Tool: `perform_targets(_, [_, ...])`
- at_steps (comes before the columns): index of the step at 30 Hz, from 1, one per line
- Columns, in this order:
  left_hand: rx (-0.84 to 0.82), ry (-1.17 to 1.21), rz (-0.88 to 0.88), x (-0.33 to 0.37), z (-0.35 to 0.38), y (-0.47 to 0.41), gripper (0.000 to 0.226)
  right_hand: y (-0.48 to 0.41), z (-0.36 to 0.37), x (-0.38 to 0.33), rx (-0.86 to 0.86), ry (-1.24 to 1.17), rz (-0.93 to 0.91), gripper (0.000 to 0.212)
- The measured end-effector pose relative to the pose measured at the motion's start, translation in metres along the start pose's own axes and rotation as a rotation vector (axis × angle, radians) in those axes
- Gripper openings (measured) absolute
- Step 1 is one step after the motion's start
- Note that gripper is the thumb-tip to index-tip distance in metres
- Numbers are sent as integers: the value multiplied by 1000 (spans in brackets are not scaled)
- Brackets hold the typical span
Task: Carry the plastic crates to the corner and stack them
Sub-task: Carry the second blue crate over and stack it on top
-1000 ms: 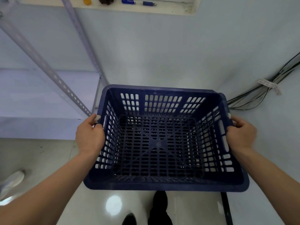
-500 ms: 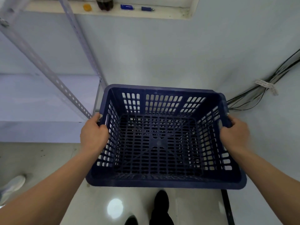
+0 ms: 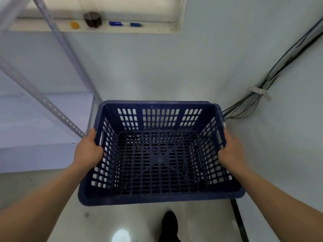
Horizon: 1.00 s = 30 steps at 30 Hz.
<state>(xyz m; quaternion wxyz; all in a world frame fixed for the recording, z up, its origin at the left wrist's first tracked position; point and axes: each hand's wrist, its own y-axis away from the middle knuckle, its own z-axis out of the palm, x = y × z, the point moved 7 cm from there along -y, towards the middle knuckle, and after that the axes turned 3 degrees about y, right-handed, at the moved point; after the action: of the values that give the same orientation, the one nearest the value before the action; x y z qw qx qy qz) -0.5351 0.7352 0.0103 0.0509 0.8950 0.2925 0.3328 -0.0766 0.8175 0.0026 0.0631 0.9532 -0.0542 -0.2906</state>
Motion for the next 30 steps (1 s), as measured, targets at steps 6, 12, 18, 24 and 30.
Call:
perform_targets(6, [-45,-20,42,-3,6,12,69,4,5,17,-15,63,14,59])
perform_targets(12, [28,-26,77,-6,10,16,70,-21,8,16,-11,56,-18,75])
perform_targets(18, [12,-43,43,-13,16,21,85,-16,5,17,-10,51,-4,79])
perform_targets(24, [33,-47,48,-8,15,11,82,-29,4,4,-28,53,-3,88])
perform_targets(30, [27,-48,64,-8,16,15,80,-9,5,8,-14,73,9,85])
